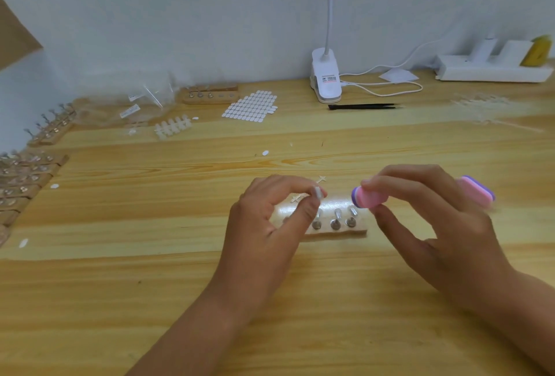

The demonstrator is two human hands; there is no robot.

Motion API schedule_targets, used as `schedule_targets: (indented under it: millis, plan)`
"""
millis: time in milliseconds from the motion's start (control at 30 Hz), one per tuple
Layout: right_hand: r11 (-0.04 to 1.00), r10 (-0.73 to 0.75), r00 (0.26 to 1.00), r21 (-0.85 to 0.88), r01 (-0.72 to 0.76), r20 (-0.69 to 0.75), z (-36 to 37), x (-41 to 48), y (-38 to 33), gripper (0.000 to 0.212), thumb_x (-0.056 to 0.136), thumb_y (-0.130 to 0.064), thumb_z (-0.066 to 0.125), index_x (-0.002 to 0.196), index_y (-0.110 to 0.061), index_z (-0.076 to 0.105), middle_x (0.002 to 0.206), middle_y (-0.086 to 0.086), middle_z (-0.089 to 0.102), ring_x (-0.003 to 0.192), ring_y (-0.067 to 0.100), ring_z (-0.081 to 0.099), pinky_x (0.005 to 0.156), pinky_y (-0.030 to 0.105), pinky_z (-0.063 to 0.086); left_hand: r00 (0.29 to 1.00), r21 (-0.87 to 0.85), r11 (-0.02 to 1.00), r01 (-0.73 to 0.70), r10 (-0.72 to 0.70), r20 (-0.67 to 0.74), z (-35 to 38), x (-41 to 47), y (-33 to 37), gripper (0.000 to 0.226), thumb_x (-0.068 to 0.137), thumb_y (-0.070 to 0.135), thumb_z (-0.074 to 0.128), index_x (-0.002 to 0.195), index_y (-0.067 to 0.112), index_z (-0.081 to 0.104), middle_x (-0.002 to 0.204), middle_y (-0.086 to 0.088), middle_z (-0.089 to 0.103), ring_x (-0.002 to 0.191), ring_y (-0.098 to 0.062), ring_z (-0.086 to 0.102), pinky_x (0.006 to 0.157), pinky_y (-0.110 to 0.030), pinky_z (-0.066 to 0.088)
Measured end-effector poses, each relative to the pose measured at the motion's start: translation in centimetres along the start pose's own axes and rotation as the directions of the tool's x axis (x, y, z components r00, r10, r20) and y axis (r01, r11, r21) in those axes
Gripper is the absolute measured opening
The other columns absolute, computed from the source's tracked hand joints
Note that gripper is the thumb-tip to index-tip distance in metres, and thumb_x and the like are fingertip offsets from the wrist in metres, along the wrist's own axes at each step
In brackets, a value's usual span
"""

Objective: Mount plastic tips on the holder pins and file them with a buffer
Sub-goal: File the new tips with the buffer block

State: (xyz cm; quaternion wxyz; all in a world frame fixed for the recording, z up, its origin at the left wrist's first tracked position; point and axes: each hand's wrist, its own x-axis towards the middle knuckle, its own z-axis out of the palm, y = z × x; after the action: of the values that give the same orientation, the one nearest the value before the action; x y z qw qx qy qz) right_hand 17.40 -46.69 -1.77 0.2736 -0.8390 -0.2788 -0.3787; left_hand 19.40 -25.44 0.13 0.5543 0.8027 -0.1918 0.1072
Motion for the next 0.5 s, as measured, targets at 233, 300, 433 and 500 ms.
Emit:
schedule_targets:
  millis: [233,300,433,500]
  plan:
    - [0.992,-0.101,0.994,0.071,0.104,-0.051,0.4,0.0,-1.6,0.025,0.091,0.004,0.068,0.112,-0.009,0.065,0.102,0.011,0.067,0.097,0.018,0.064,0.088,0.029,0.051,0.997,0.002,0.999,-0.047,0.047,0.056,0.4,-0.3,0.6,0.006,0.080,0.035,0.071,0.082,0.030,0.074,0.089,0.023,0.070,0.096,-0.007,0.063,0.089,-0.047,0.046]
    - [0.994,-0.100,0.994,0.034,0.101,-0.036,0.3,0.0,-1.1,0.023,0.090,0.006,0.068,0.109,-0.007,0.070,0.101,0.009,0.067,0.095,0.019,0.064,0.087,0.029,0.052,0.995,0.010,0.997,-0.073,0.072,0.066,0.6,-0.3,0.7,0.013,0.080,0.038,0.069,0.092,0.033,0.071,0.090,0.024,0.070,0.095,-0.006,0.063,0.089,-0.045,0.045]
    - [0.999,-0.046,0.997,0.004,0.046,-0.060,0.1,0.2,-0.3,0.023,0.088,0.005,0.069,0.106,-0.010,0.070,0.100,0.008,0.067,0.093,0.019,0.066,0.084,0.033,0.053,0.995,0.006,0.997,-0.079,0.078,0.062,0.7,-0.5,0.7,0.017,0.082,0.031,0.071,0.097,0.035,0.068,0.088,0.028,0.070,0.093,-0.006,0.064,0.086,-0.050,0.047]
    - [0.994,-0.084,0.994,0.061,0.088,-0.072,0.4,0.1,-1.0,0.029,0.088,0.006,0.070,0.107,-0.016,0.070,0.102,0.009,0.067,0.096,0.018,0.066,0.088,0.029,0.051,0.994,-0.010,0.996,-0.087,0.087,0.067,0.7,-0.5,0.8,0.018,0.081,0.038,0.069,0.099,0.037,0.068,0.087,0.029,0.069,0.092,-0.006,0.064,0.085,-0.049,0.048]
